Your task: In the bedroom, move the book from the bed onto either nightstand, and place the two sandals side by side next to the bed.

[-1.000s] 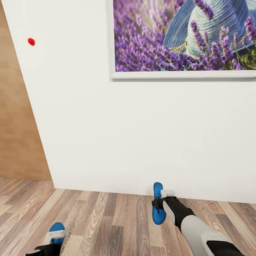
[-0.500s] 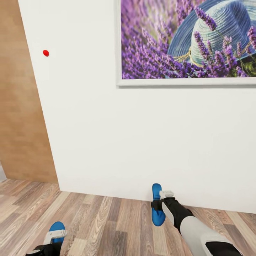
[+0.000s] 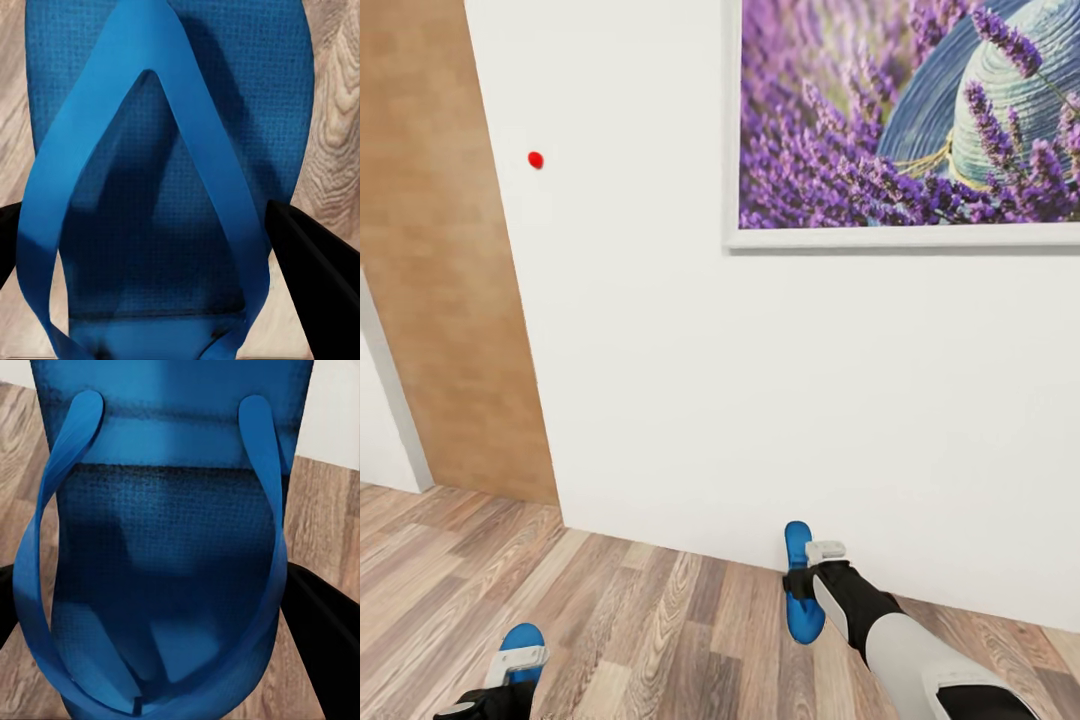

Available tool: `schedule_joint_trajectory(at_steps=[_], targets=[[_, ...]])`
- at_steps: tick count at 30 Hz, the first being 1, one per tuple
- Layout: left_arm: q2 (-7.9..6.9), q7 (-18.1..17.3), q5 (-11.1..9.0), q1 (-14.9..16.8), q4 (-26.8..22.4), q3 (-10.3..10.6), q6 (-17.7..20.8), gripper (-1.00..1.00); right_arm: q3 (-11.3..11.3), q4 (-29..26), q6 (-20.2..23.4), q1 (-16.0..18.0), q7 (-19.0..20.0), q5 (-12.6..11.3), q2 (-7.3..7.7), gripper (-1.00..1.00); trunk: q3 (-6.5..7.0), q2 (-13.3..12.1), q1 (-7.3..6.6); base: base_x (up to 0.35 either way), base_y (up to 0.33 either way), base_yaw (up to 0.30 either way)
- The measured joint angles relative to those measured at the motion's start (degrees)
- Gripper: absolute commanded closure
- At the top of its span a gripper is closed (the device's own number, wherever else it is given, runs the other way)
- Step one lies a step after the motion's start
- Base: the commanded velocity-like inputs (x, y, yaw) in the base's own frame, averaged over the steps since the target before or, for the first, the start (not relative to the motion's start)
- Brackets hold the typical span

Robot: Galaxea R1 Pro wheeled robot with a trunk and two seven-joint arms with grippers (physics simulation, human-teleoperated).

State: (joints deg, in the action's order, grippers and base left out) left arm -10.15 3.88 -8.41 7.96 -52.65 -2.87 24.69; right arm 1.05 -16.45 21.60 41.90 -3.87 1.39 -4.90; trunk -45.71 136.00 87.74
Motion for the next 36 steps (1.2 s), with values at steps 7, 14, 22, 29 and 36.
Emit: schedule_joint_trajectory(at_steps=[7, 14, 22, 29, 36], targets=[[0.05, 0.0, 0.0, 0.0, 0.0, 0.0, 0.0, 1.0, 0.7, 0.0, 0.0, -0.4, 0.0, 0.0, -0.01, 1.0, 1.04, -2.8, -1.54, 0.0, 0.0, 0.079], [0.06, 0.0, 0.1, 0.0, 0.0, 0.1, 0.0, 1.0, 0.9, -0.1, 0.0, -0.6, 0.0, 0.0, -0.02, 1.0, 2.26, -5.6, -3.08, 0.0, 0.0, 0.01], [0.06, 0.0, 0.1, 0.0, 0.0, 0.1, -0.1, 1.0, 0.9, -0.1, 0.0, -0.6, 0.0, 0.0, -0.02, 1.0, 3.7, -8.8, -4.83, 0.0, 0.0, 0.001], [0.06, 0.0, 0.1, 0.0, 0.0, 0.2, -0.1, 1.0, 0.9, -0.1, 0.0, -0.6, 0.0, 0.0, -0.07, 1.0, 4.98, -11.6, -6.37, 0.0, 0.0, 0.0], [0.06, 0.0, 0.1, 0.0, 0.0, 0.2, -0.1, 1.0, 1.0, -0.1, -0.1, -0.9, 0.0, 0.0, -0.14, 1.0, 6.66, -14.4, -7.91, 0.0, 0.0, 0.0]])
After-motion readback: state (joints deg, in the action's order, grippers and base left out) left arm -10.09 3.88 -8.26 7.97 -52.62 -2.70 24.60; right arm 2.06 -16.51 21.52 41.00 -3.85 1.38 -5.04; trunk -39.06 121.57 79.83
